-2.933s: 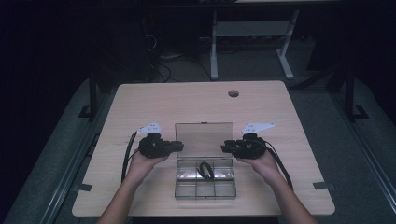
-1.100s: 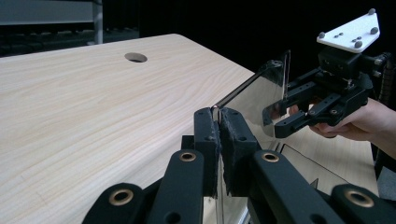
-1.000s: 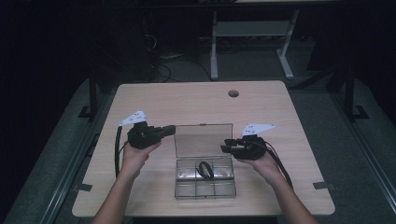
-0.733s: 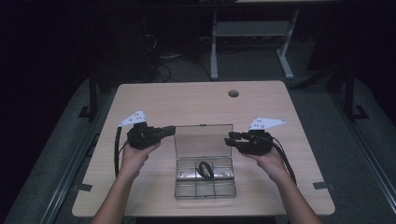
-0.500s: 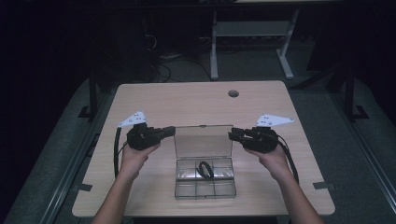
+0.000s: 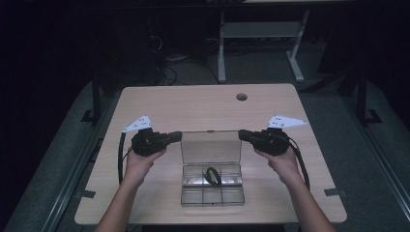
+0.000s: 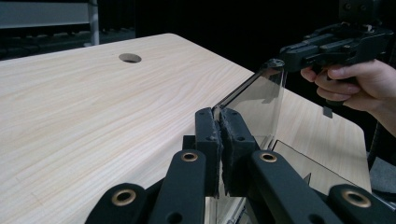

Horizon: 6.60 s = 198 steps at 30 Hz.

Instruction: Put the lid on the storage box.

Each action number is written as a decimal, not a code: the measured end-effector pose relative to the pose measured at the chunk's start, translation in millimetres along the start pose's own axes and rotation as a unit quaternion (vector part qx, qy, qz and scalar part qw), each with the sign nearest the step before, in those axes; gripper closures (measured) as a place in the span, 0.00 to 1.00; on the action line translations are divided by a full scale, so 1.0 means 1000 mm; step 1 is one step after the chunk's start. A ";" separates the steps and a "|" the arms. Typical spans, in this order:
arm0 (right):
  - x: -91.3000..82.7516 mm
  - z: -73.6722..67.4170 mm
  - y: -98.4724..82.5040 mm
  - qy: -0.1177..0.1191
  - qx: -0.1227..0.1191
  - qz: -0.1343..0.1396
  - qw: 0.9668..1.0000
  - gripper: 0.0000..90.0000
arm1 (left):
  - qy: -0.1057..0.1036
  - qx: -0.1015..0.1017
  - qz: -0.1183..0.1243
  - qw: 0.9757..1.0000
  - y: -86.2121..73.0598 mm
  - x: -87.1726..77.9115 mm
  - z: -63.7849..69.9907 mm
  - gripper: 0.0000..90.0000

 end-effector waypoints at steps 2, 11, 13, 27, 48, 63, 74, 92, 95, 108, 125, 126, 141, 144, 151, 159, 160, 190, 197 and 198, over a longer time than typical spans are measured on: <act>-0.001 0.000 0.000 -0.001 -0.001 0.002 1.000 0.93 | 0.002 0.001 0.002 1.000 0.000 0.001 0.000 0.96; 0.002 0.003 0.003 -0.018 -0.014 0.010 1.000 0.94 | 0.019 0.010 0.005 1.000 0.004 0.004 -0.001 0.96; 0.002 0.002 0.005 -0.020 -0.016 0.009 1.000 0.94 | 0.022 0.012 0.006 1.000 0.004 0.004 -0.001 0.96; -0.007 -0.009 0.005 -0.012 -0.039 -0.001 0.999 0.93 | 0.025 0.023 -0.009 0.999 0.003 -0.007 0.014 0.95; -0.028 -0.030 -0.011 0.010 -0.047 -0.002 0.999 0.92 | 0.007 0.033 -0.021 0.999 -0.009 -0.023 0.039 0.92; -0.034 -0.037 -0.018 0.018 -0.048 -0.004 0.999 0.91 | 0.001 0.032 -0.031 0.999 -0.015 -0.029 0.046 0.92; -0.035 -0.038 -0.020 0.019 -0.049 -0.006 0.999 0.91 | -0.016 0.029 -0.046 0.998 -0.027 -0.036 0.053 1.00; -0.045 -0.047 -0.027 0.030 -0.060 -0.018 0.998 0.90 | -0.026 0.023 -0.059 0.998 -0.036 -0.024 0.048 1.00; -0.047 -0.046 -0.029 0.029 -0.060 -0.020 0.998 0.90 | -0.027 0.023 -0.059 0.998 -0.037 -0.024 0.049 1.00; -0.047 -0.045 -0.045 0.046 -0.048 -0.050 0.997 0.96 | -0.041 0.030 -0.074 0.996 -0.043 -0.022 0.054 1.00; -0.033 -0.049 -0.059 0.083 -0.050 -0.089 0.991 0.99 | -0.055 0.059 -0.120 0.990 -0.054 -0.019 0.054 1.00; -0.032 -0.049 -0.060 0.084 -0.049 -0.091 0.991 0.99 | -0.057 0.062 -0.123 0.989 -0.055 -0.018 0.054 0.99; -0.021 -0.051 -0.070 0.090 -0.069 -0.131 0.985 0.99 | -0.066 0.064 -0.157 0.983 -0.066 -0.013 0.048 0.99; -0.019 -0.050 -0.073 0.089 -0.073 -0.142 0.983 0.99 | -0.066 0.069 -0.171 0.981 -0.067 -0.012 0.048 0.98; -0.015 -0.050 -0.077 0.081 -0.087 -0.165 0.979 0.99 | -0.063 0.077 -0.191 0.977 -0.071 -0.008 0.047 0.98; -0.014 -0.050 -0.079 0.077 -0.093 -0.176 0.977 0.99 | -0.060 0.080 -0.204 0.974 -0.074 -0.005 0.048 0.98; -0.015 -0.050 -0.079 0.076 -0.093 -0.176 0.977 0.99 | -0.060 0.080 -0.206 0.974 -0.075 -0.005 0.049 0.98; -0.023 -0.022 -0.081 0.020 -0.064 -0.160 0.985 0.67 | -0.010 0.070 -0.216 0.974 -0.078 -0.013 0.032 0.81; -0.022 -0.018 -0.083 -0.018 -0.056 -0.147 0.987 0.50 | 0.036 0.057 -0.206 0.976 -0.080 -0.016 0.025 0.57; -0.023 -0.017 -0.083 -0.024 -0.050 -0.145 0.988 0.48 | 0.041 0.053 -0.205 0.976 -0.081 -0.016 0.023 0.53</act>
Point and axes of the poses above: each handheld gripper's, and its own axes: x roughly forward along the jaws, y roughly out of its top, z roughly to its right, the point moved 1 cm from there along x, roughly forward along the jaws, and after that the axes turned 1 degree about x, right-handed, at the moved point
